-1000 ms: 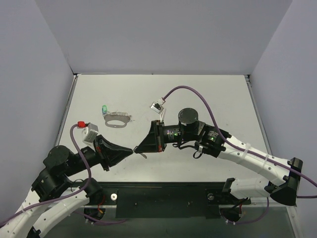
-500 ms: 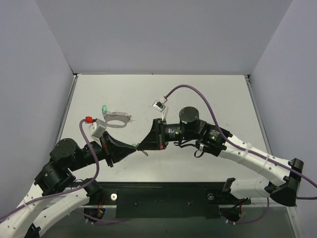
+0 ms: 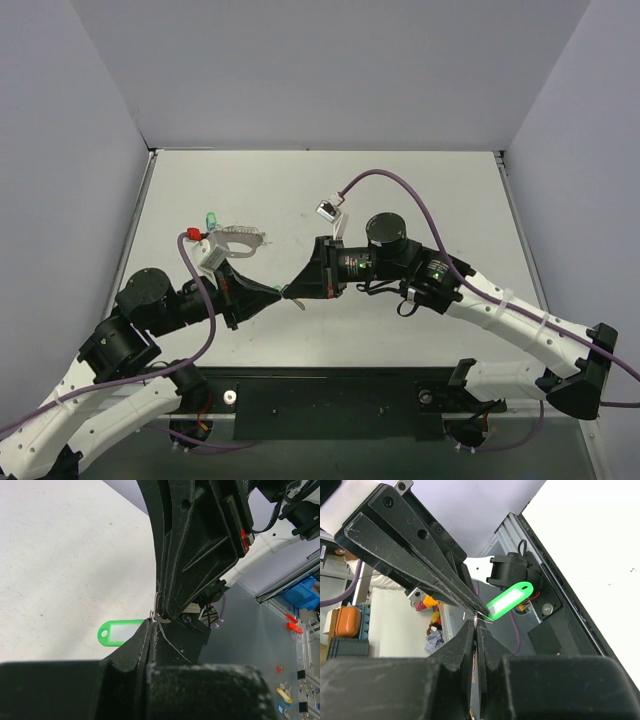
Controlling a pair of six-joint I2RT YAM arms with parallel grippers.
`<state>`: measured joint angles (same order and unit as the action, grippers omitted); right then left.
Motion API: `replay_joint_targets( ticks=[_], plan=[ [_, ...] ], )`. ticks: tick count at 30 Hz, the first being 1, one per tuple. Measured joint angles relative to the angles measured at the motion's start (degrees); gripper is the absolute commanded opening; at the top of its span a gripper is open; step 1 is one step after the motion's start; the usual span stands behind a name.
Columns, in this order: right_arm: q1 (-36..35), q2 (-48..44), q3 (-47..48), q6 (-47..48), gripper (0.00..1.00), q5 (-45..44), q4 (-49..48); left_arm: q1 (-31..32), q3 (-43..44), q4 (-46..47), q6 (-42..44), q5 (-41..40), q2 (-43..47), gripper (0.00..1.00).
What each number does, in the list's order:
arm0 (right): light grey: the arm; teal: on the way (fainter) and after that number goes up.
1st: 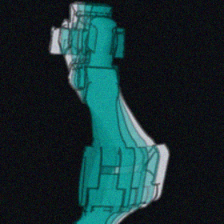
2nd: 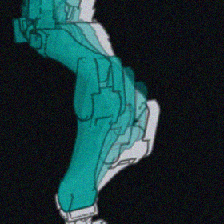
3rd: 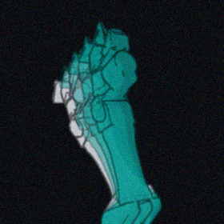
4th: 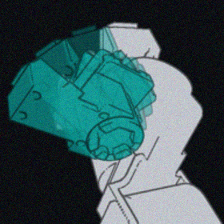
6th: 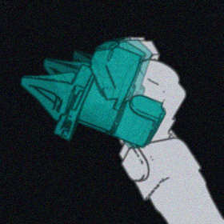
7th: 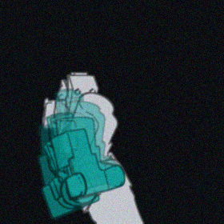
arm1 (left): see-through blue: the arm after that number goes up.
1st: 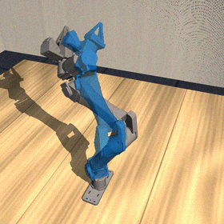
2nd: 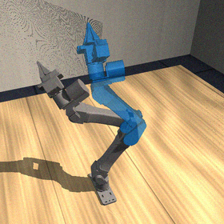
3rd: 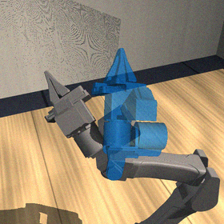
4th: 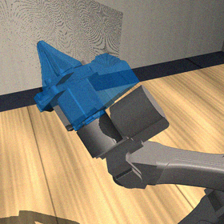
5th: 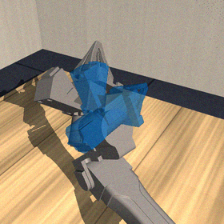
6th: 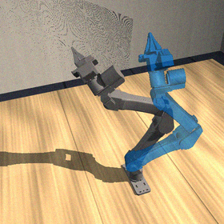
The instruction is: Remove the keys from the keyring
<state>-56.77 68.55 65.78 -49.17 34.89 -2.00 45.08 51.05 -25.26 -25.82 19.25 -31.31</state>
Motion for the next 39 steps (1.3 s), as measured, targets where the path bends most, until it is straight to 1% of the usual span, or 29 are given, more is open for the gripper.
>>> replay_joint_targets(
  ticks=[12, 21, 23, 27, 31, 35, 39],
  plan=[
    [0.6, -1.5, 0.0, -0.7, 0.0, 0.1, -0.1, 0.4, 0.9, 0.7, 0.8, -0.4, -1.1, 0.0],
    [1.1, -1.0, 0.8, -3.8, 0.0, 0.5, -2.1, 0.3, 1.7, 2.5, 0.4, -0.3, -2.2, 0.0],
    [1.2, -0.5, 1.3, -5.0, 0.0, 1.3, -4.2, 0.3, 1.9, 2.5, 0.4, -0.6, -2.6, 0.0],
    [0.0, 0.7, 4.9, -7.3, 0.0, 3.5, -10.8, 0.3, 1.4, 0.5, 0.4, -1.0, -5.4, 0.0],
    [-0.7, 1.3, 8.4, -8.7, 0.0, 4.9, -14.7, 0.3, 0.4, -0.5, -0.2, -1.2, -7.2, 0.0],
    [-0.7, 3.6, 13.1, -9.4, 0.0, 5.5, -15.3, 0.3, 0.0, -0.5, -0.7, -1.3, -7.2, 0.0],
    [-0.6, 5.9, 19.1, -7.8, 0.0, 4.5, -11.9, 0.3, -0.1, -0.5, -1.0, -1.8, -7.0, 0.0]
  ],
)
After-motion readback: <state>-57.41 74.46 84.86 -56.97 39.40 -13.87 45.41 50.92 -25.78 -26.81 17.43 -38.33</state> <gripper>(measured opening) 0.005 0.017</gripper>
